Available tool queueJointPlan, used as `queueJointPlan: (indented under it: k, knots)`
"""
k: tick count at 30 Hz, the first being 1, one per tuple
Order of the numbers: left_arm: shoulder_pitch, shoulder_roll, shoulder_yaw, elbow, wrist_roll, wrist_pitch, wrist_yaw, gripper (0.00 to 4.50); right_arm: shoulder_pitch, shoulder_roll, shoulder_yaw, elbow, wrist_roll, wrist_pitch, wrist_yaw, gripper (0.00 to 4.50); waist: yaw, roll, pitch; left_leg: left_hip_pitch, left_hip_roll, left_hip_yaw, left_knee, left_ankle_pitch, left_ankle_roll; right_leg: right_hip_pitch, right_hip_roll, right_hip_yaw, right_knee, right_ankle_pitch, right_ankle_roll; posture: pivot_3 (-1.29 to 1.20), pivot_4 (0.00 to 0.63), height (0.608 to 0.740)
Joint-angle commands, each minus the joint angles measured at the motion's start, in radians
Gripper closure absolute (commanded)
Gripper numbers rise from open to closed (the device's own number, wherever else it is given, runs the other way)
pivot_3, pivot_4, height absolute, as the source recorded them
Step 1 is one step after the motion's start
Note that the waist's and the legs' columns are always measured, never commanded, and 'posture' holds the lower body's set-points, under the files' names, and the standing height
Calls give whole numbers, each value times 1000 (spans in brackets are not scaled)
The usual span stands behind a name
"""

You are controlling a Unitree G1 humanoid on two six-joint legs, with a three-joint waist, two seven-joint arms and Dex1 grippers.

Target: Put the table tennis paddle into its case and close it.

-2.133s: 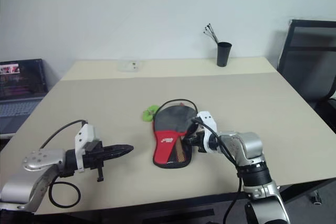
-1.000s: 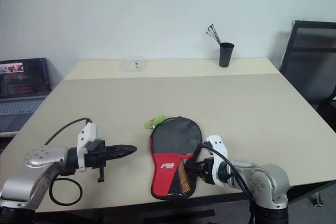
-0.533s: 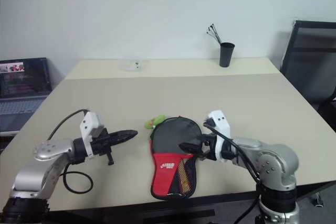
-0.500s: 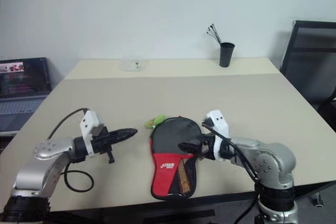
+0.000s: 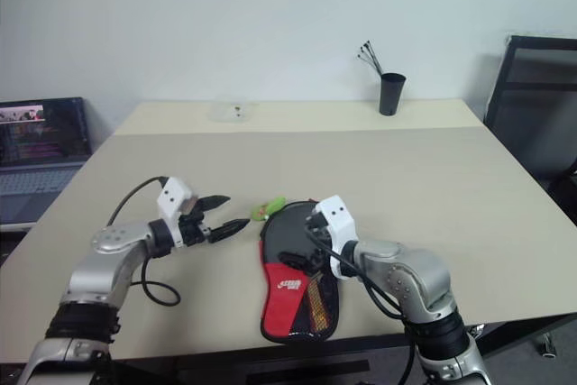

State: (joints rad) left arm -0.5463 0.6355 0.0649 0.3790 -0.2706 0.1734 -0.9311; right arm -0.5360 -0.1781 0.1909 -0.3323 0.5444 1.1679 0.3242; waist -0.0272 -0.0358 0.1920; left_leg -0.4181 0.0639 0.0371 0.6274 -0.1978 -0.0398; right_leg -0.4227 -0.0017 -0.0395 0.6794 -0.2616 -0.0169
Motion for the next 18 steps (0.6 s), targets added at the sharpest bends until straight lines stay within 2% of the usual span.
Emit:
queueJointPlan:
  k: [1, 11, 18]
  knots:
    - [-78, -31, -21, 88, 34, -60, -1, 18, 1, 9, 14, -15, -11, -34, 8, 0, 0, 0, 0, 0, 0, 0, 0, 0, 0, 0, 0, 0, 0, 0, 0, 0, 150, 740]
    - [-279, -133, -100, 389, 127, -170, -61, 18, 24, 37, 40, -23, -27, -45, -1, 0, 0, 0, 0, -1, -1, 0, 1, 0, 0, 0, 3, -1, 0, 0, 0, 0, 150, 740]
    - [-352, -172, -112, 562, 184, -246, -47, 18, 29, 52, 41, -23, -43, -47, -5, 0, -3, 0, 0, -1, -1, 0, 1, 0, 0, 0, 3, 0, 0, 0, 0, 0, 150, 740]
